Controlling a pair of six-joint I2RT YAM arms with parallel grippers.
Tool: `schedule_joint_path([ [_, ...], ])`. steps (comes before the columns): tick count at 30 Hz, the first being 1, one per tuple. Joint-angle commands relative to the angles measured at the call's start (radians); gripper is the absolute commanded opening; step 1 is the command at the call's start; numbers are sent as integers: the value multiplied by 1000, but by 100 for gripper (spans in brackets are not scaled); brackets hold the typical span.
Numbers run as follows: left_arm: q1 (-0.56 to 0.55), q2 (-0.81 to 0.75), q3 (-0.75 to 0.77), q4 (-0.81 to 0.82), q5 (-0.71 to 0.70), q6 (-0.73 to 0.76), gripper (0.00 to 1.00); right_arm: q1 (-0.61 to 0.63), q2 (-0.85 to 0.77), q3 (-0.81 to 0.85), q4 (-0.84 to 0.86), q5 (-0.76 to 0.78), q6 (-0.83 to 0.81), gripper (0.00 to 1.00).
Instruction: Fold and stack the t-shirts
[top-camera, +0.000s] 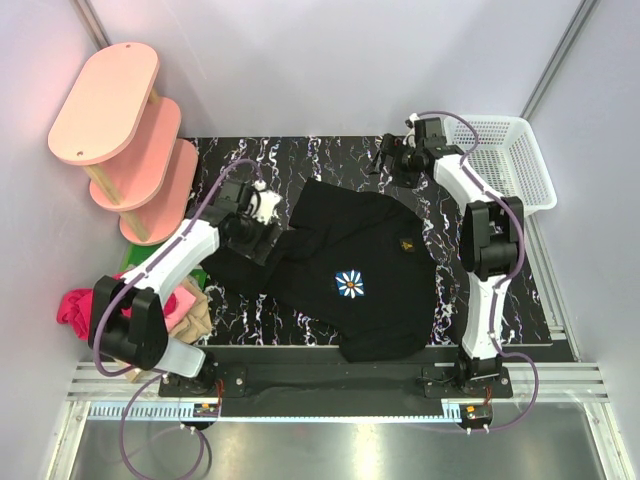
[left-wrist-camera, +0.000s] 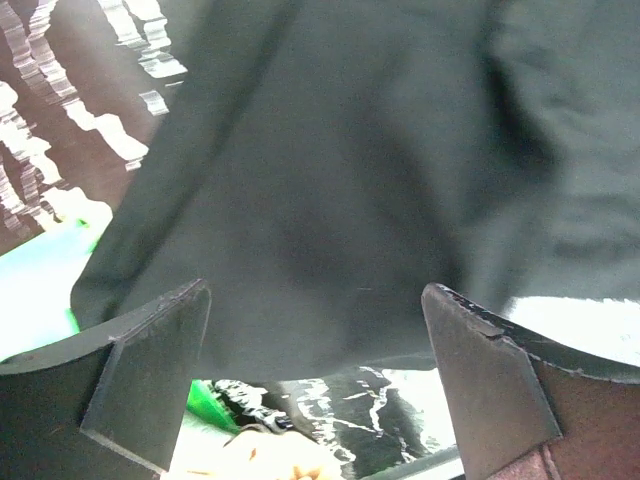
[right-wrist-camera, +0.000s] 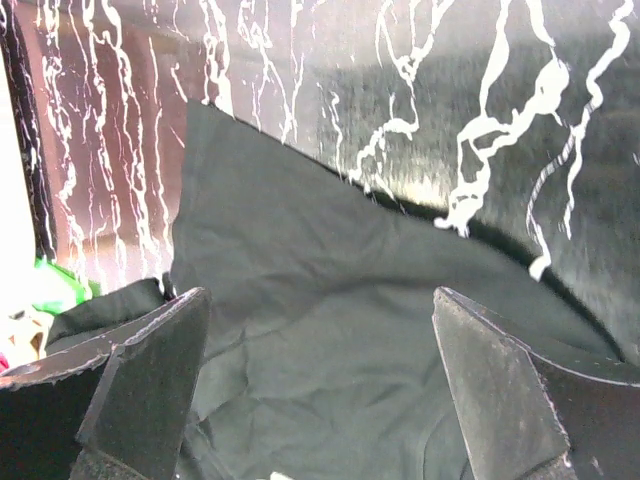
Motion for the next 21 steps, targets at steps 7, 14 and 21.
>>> schedule_joint_path([
  [7, -151, -141, -87, -13, 52, 81, 93, 47, 124, 131, -28, -66, -16, 100],
  [14, -152, -157, -99, 29, 17, 85, 94, 73, 121, 94, -62, -22, -37, 100],
  [21, -151, -169, -99, 35, -19, 93, 96, 73, 67, 120, -101, 27, -71, 100],
])
